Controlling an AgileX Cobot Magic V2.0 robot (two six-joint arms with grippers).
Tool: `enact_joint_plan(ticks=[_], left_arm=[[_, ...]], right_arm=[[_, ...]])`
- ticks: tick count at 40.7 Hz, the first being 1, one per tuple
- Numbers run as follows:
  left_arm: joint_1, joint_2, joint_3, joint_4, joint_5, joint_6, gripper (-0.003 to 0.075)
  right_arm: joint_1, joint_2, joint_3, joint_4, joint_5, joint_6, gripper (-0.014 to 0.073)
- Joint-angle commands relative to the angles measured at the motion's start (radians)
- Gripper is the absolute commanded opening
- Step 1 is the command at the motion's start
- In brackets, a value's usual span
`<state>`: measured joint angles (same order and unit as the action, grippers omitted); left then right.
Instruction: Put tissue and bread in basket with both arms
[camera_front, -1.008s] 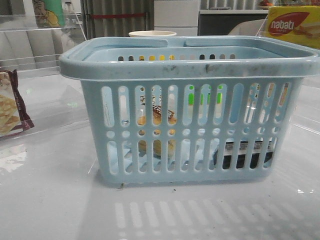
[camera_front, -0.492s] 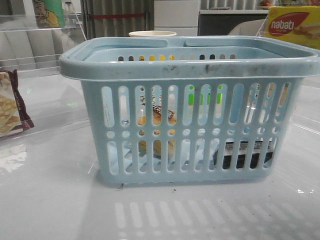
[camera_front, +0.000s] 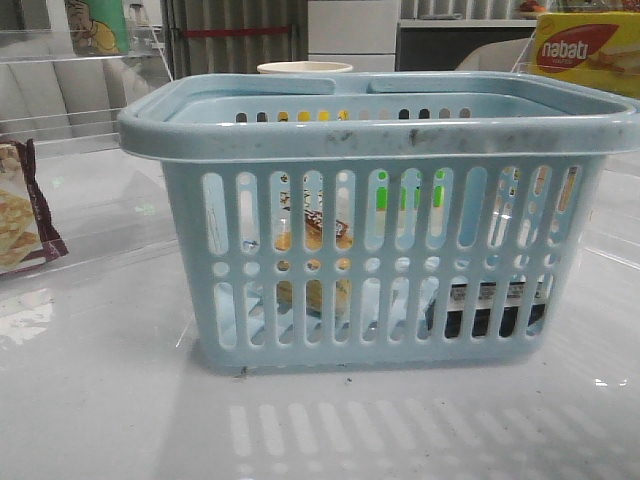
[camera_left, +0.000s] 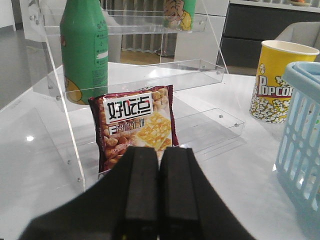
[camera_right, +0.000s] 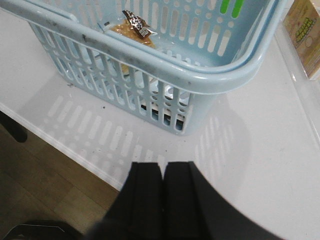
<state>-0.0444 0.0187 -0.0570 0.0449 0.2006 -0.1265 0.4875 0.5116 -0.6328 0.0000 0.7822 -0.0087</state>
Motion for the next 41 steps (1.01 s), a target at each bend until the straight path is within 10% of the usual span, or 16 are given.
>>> enact_joint_plan(ticks=[1,41], left_arm=[[0.002,-0.023,0.012,-0.010,-0.139,-0.009,0.0091],[-0.002,-0.043,0.064,-0.074,-0.265,0.149,0.0091]], right_arm=[[0.001,0.002,-0.026,0.000,-0.068,-0.001,0.0056],[0.001,0.003,-0.026,0.000,-0.068,-0.001,0.0056]])
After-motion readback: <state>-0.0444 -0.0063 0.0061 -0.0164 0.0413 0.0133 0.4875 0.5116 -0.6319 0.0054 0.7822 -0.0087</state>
